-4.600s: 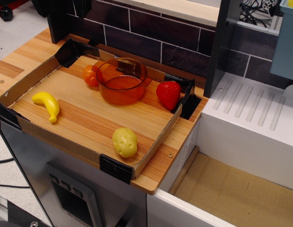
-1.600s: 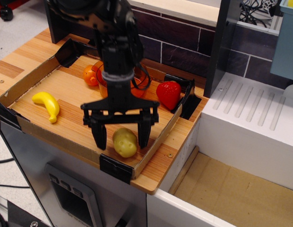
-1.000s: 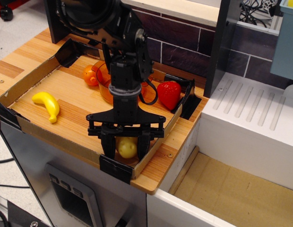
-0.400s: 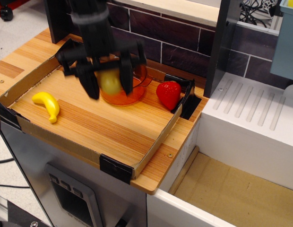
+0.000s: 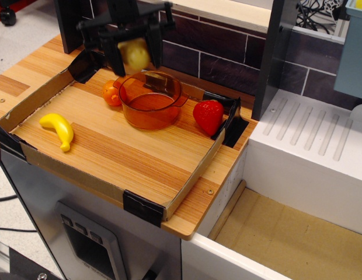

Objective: Put potato in pot

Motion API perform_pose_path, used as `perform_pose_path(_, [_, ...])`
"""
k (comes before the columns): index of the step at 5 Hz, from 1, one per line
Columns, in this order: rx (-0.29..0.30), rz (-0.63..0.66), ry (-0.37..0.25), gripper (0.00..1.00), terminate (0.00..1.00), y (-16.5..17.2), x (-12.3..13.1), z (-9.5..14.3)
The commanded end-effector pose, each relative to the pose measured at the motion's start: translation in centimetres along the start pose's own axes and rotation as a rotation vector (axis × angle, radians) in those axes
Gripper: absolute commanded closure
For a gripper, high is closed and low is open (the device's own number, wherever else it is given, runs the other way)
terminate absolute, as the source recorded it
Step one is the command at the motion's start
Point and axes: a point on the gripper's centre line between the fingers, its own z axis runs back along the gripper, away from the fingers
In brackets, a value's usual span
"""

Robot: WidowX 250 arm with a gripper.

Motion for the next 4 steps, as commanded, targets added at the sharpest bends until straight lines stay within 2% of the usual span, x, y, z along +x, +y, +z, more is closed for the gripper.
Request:
perform_pose_path(1, [-0.001, 0.027, -0.047, 1.00, 0.00, -0.3, 2.0, -0.3])
perform_pose_path(2, [0.015, 0.052, -0.046, 1.00, 0.00, -0.5, 2.4, -1.5])
perform_pose_path(3, [0.017, 0.055, -0.041, 0.00, 0.00, -0.6, 3.0, -1.9])
perform_pose_path(4, [0.022, 0.027, -0.073, 0.00, 0.00, -0.8, 2.5, -1.5])
